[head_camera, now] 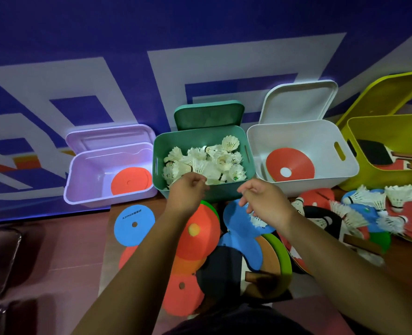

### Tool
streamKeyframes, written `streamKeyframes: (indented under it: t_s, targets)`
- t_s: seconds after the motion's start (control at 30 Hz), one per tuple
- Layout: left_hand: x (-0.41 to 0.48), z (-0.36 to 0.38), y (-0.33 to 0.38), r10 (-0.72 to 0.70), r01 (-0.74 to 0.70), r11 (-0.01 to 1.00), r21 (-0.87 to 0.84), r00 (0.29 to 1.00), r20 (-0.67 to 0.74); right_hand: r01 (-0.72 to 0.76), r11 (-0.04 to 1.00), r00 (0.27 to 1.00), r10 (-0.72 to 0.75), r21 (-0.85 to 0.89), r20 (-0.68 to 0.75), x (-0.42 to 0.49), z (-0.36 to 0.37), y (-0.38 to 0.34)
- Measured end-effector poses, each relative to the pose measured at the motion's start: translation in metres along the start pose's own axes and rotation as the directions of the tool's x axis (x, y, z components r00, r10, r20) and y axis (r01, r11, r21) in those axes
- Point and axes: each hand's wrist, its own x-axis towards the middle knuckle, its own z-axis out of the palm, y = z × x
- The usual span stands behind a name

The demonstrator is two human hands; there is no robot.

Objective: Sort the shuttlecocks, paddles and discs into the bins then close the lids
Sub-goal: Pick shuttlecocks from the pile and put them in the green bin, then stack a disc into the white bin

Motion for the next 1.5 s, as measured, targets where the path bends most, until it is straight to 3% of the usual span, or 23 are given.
streamKeyframes:
  t_s: [0.4, 0.67, 0.8, 0.97, 1.13, 1.23, 1.37, 1.43, 1.5]
  targets:
    - [-0.043, 0.003, -0.055, -0.159, 0.158, 0.987, 0.026, 0.987, 0.038, -0.083, 0.996, 0.996, 0.083, 0.022, 0.016, 0.002, 0.010, 0.041]
    - [-0.064, -0.012, -0.115, -0.273, 0.337, 0.929, 0.153, 0.903, -0.331, -0.123, 0.984, 0.974, 0.145, -0.129, 0.174, 0.008, 0.045, 0.062]
    - [-0.073, -0.015, -0.143, -0.399, 0.449, 0.886, 0.119, 0.867, -0.297, -0.078, 0.976, 0.971, 0.120, -0.202, 0.205, 0.009, 0.060, 0.069]
    - [-0.074, -0.004, -0.144, -0.410, 0.428, 0.902, 0.052, 0.889, -0.204, -0.063, 0.976, 0.971, 0.108, -0.210, 0.214, 0.012, 0.071, 0.070]
    - [-0.063, 0.003, -0.142, -0.373, 0.394, 0.916, 0.078, 0.905, -0.204, -0.013, 0.963, 0.976, 0.071, -0.270, 0.206, 0.017, 0.072, 0.074]
    - [-0.068, 0.001, -0.144, -0.326, 0.361, 0.931, 0.048, 0.885, -0.334, 0.028, 0.948, 0.979, 0.038, -0.318, 0.201, 0.022, 0.075, 0.076]
    - [-0.080, -0.007, -0.153, -0.179, 0.314, 0.935, 0.167, 0.821, -0.542, 0.130, 0.895, 0.976, -0.042, -0.426, 0.212, 0.038, 0.085, 0.075]
    - [-0.086, -0.013, -0.160, -0.221, 0.350, 0.926, 0.140, 0.805, -0.550, 0.129, 0.895, 0.972, -0.029, -0.428, 0.231, 0.048, 0.092, 0.073]
    - [-0.089, -0.018, -0.166, -0.350, 0.404, 0.915, 0.012, 0.807, -0.477, 0.102, 0.903, 0.971, 0.002, -0.418, 0.241, 0.057, 0.100, 0.069]
